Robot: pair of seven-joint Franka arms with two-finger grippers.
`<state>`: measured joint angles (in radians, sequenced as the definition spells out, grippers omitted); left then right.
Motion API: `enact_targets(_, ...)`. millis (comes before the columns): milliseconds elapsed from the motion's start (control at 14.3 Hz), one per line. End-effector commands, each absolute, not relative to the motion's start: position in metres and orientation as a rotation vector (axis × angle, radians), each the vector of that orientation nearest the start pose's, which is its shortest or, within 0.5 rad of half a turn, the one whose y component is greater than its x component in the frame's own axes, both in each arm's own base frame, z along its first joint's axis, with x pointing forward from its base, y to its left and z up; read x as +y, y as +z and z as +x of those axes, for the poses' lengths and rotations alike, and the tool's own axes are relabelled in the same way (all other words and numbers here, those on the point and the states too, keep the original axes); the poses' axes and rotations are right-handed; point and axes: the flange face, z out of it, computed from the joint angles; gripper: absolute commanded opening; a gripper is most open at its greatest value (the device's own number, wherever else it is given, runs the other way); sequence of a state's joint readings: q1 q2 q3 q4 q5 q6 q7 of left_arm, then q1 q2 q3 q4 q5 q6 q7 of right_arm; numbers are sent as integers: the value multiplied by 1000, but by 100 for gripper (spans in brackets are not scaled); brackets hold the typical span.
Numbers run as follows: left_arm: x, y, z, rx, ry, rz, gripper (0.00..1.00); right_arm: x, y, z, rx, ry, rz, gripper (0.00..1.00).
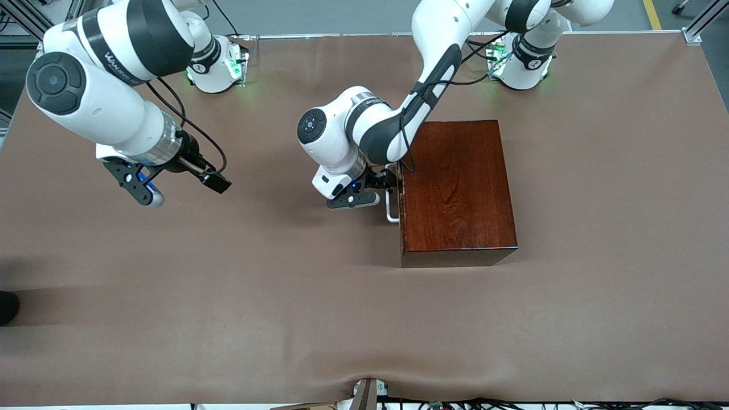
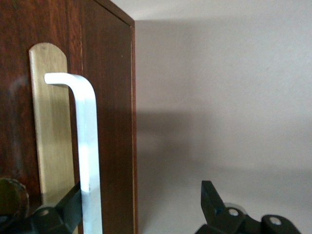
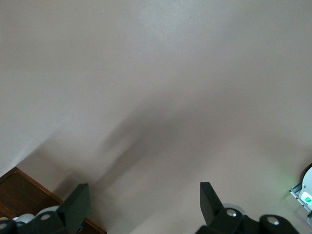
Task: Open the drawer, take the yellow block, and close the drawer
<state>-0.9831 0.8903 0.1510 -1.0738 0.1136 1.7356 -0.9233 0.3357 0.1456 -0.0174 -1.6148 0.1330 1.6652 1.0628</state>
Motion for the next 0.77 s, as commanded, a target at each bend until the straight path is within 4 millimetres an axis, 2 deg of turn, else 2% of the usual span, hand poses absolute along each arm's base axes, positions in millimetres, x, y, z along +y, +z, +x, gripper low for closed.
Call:
enact_targets(0, -584, 287, 487, -38, -148, -2896, 100, 207, 529, 569, 1210, 228, -2830, 100)
enact_targets(350, -593, 288, 486, -99, -176, -2959, 100, 221, 526, 569, 1296, 216, -2791, 100)
enact_targets(490, -601, 275, 477, -89, -165, -2960, 100, 223, 524, 570, 1352, 221, -2768, 100)
enact_targets(700, -608, 274, 475, -131, -188, -2982, 100, 226, 519, 571, 1369, 280, -2723, 100)
